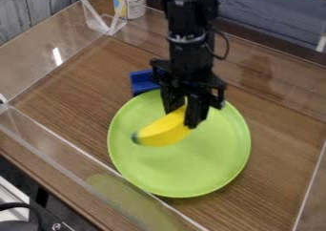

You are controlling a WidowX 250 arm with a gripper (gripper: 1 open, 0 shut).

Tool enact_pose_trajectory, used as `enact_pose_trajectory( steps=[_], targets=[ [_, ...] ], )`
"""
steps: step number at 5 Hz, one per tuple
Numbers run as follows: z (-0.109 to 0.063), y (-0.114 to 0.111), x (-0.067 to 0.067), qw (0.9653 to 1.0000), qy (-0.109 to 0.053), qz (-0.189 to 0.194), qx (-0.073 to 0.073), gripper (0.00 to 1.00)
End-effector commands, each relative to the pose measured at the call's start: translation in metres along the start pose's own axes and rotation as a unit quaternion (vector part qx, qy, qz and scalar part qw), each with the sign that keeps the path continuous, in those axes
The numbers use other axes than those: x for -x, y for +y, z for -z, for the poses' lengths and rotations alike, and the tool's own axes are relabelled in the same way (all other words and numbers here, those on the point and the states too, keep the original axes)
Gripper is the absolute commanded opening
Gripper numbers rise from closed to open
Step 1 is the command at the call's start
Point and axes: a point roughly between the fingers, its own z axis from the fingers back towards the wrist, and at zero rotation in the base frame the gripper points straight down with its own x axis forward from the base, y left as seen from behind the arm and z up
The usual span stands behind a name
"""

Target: Put the banana in the green plate

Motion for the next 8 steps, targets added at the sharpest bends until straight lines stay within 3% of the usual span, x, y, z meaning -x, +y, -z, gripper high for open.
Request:
enact_pose_trajectory(
  steps=[1,3,4,5,6,7,8],
  targets=[
    [0.006,-0.010,-0.005,0.9999,-0.013,0.010,-0.002,0.00],
    [0.036,-0.020,-0.011,0.9998,0.000,0.019,-0.009,0.00],
    [0.032,-0.021,-0.010,0.9998,0.000,0.018,-0.009,1.00],
    [0.020,-0.023,-0.010,0.9998,-0.009,0.017,-0.007,1.00],
    [-0.001,-0.025,-0.009,0.9994,-0.028,0.018,-0.010,1.00],
    [-0.033,-0.027,-0.009,0.9983,-0.054,0.020,-0.008,1.00],
    [-0.054,-0.022,-0.006,0.9975,-0.069,0.017,-0.008,1.00]
  ],
)
